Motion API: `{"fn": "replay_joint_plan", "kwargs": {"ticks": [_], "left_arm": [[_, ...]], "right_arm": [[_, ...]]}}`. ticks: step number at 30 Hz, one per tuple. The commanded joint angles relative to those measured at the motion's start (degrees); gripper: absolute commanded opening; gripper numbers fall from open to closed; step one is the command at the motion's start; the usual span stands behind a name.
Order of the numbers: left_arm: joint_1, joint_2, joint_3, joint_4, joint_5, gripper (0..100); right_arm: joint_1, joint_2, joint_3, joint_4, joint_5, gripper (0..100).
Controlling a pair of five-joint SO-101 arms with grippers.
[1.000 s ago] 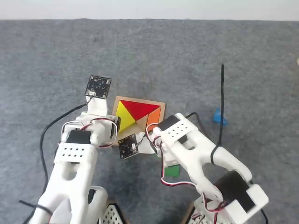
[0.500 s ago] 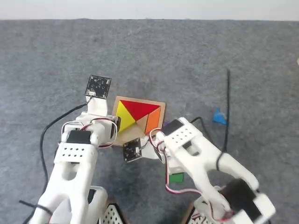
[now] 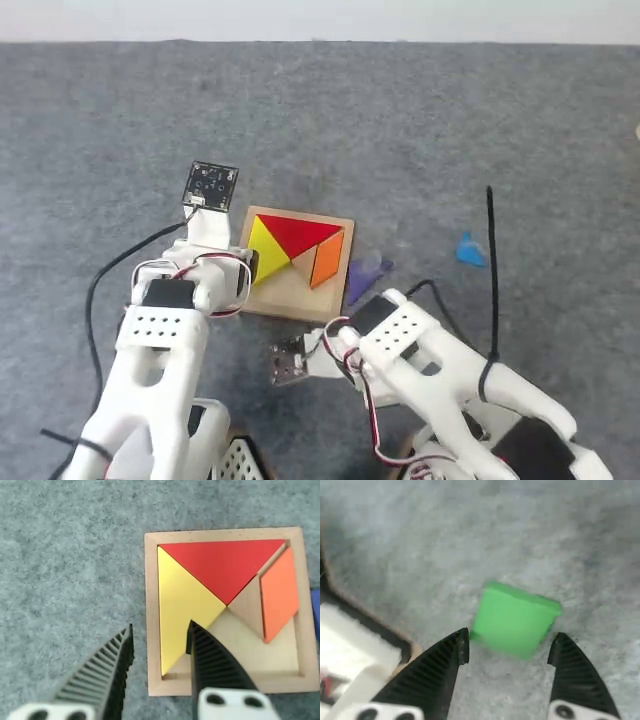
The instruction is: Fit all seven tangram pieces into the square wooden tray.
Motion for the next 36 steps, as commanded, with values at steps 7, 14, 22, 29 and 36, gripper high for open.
{"fn": "replay_joint_plan", "kwargs": {"ticks": [7, 14, 22, 29, 36], "left_arm": [[-0.3, -1.4, -1.5, 0.8, -0.4, 17], [-6.7, -1.5, -4.8, 1.8, -0.3, 17], [-18.5, -1.6, -11.7, 6.4, -0.4, 17], [-32.2, -1.2, -15.0, 5.3, -0.9, 17], [-39.7, 5.1, -16.3, 1.7, -2.3, 17]], "right_arm": [[-0.3, 4.7, -0.3, -8.0, -13.2, 22.9], [-0.2, 5.4, -0.4, -8.1, -13.5, 3.5], [5.0, 5.3, -3.2, -7.5, -18.1, 3.5], [12.2, 5.4, -14.4, -3.6, -22.0, 3.3], [11.9, 6.1, -28.5, 2.2, -23.4, 3.3]]}}
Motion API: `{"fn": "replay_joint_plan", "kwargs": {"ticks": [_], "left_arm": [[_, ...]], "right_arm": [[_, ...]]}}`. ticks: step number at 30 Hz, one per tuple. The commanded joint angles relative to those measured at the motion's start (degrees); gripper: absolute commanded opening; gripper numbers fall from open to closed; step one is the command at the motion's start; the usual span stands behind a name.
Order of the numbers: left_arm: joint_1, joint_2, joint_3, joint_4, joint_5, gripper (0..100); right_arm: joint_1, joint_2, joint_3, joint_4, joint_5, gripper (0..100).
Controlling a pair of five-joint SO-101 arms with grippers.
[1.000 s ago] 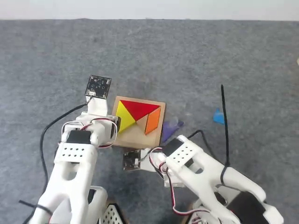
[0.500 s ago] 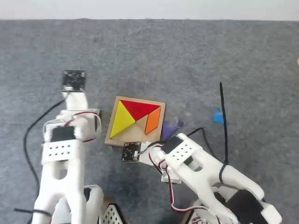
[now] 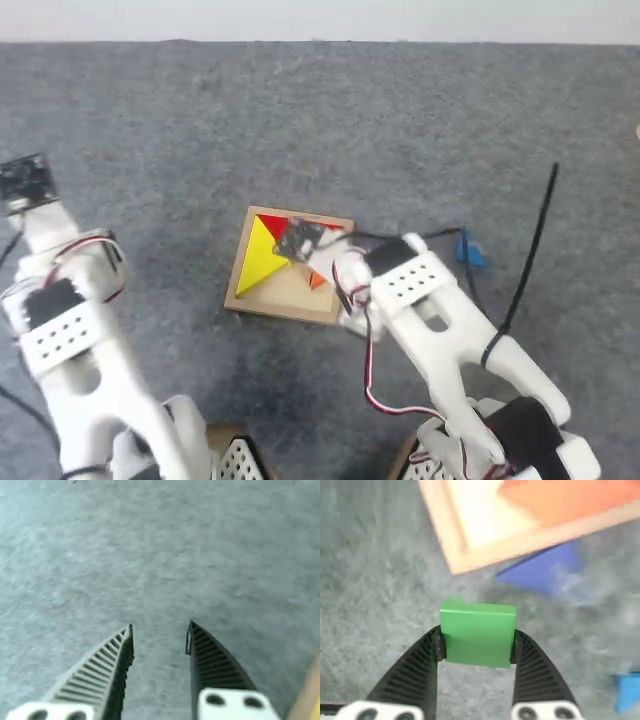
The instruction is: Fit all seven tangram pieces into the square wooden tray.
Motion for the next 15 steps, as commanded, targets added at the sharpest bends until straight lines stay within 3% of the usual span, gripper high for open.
{"fn": "replay_joint_plan", "kwargs": {"ticks": [1, 7, 15], "left_arm": [[-4.5, 6.7, -4.6, -3.4, -0.7, 18], [-10.5, 24.9, -16.0, -3.8, -1.6, 23], [-15.3, 40.4, -30.2, -1.1, -3.5, 23]], "right_arm": [[0.6, 0.6, -8.7, 1.8, -0.7, 3.3], [-6.3, 6.1, -18.4, 3.1, -0.5, 3.3], [-14.4, 32.2, -42.7, 5.9, 3.5, 3.3]]}}
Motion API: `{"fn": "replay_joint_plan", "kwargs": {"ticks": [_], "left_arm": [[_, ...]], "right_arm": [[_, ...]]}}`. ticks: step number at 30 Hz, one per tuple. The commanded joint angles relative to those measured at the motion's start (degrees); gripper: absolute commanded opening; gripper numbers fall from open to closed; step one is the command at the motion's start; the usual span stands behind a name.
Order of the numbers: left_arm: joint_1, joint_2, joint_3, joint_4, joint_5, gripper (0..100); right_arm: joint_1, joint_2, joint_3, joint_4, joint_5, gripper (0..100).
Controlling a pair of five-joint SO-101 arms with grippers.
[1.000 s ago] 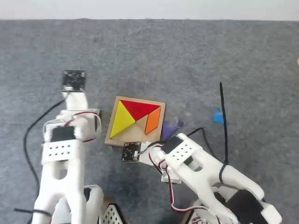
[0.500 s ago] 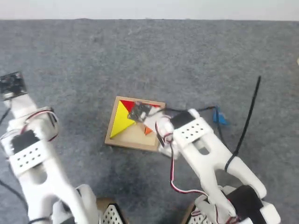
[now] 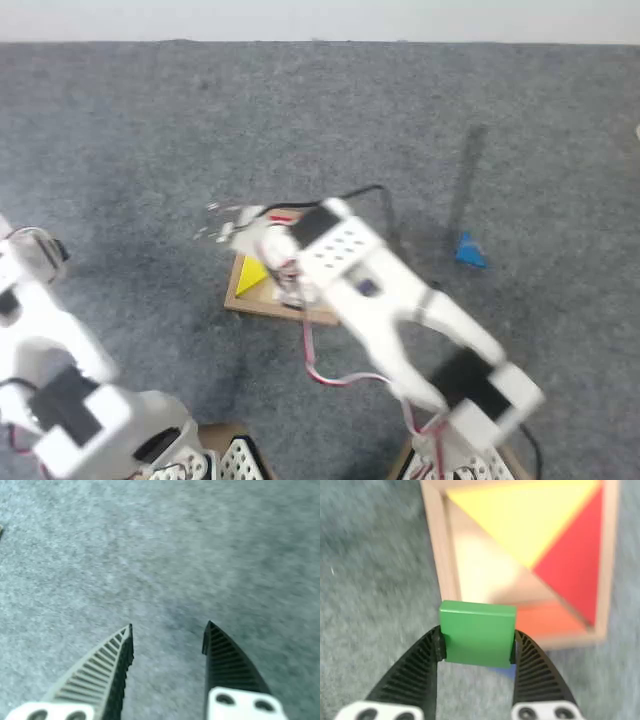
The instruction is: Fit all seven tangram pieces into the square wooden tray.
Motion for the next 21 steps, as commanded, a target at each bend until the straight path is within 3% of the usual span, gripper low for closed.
{"fn": "replay_joint_plan", "kwargs": {"ticks": [1, 8, 14, 21], "left_arm": [[-2.1, 4.1, -8.0, 1.1, -0.7, 23], [-2.1, 5.0, -9.3, 1.0, -0.7, 23], [-1.9, 5.0, -9.4, 0.9, -0.7, 23], [-2.2, 5.0, -9.4, 0.9, -0.7, 23]], "right_arm": [[-1.8, 10.7, -15.1, 3.4, 1.1, 3.3], [-1.4, 28.3, -35.7, 10.5, -10.9, 3.2], [-0.6, 29.6, -39.0, 13.5, -25.1, 3.2], [0.8, 29.7, -37.3, 13.8, -28.2, 2.7]]}}
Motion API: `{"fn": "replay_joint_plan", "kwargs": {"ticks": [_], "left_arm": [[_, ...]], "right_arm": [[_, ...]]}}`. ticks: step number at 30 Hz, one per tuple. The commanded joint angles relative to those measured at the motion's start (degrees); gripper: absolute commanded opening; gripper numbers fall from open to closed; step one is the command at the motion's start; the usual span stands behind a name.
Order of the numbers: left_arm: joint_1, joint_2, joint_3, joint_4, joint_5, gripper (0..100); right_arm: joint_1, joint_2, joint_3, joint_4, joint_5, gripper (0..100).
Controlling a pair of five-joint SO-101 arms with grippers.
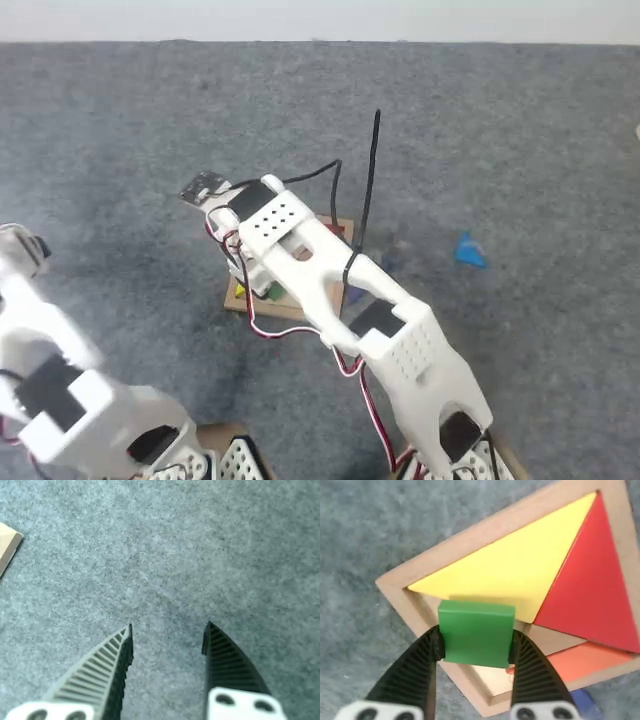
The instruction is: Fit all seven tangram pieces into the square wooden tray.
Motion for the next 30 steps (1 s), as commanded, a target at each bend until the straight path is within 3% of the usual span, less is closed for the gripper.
{"fn": "replay_joint_plan", "kwargs": {"ticks": [1, 8, 16, 30], "left_arm": [[-0.2, -0.4, -2.7, 0.1, -0.6, 23], [-0.1, -0.4, -2.7, 0.1, -0.6, 23], [0.0, -0.4, -2.7, 0.1, -0.6, 23], [0.0, -0.4, -2.7, 0.1, -0.7, 23]], "right_arm": [[1.5, -1.6, -1.0, 0.7, -2.1, 2.7], [2.3, -1.3, -0.6, 1.6, -4.0, 3.7], [2.0, -1.5, -0.6, 3.8, -4.7, 23.6], [3.3, -1.6, -0.9, 3.4, -5.2, 23.8]]}}
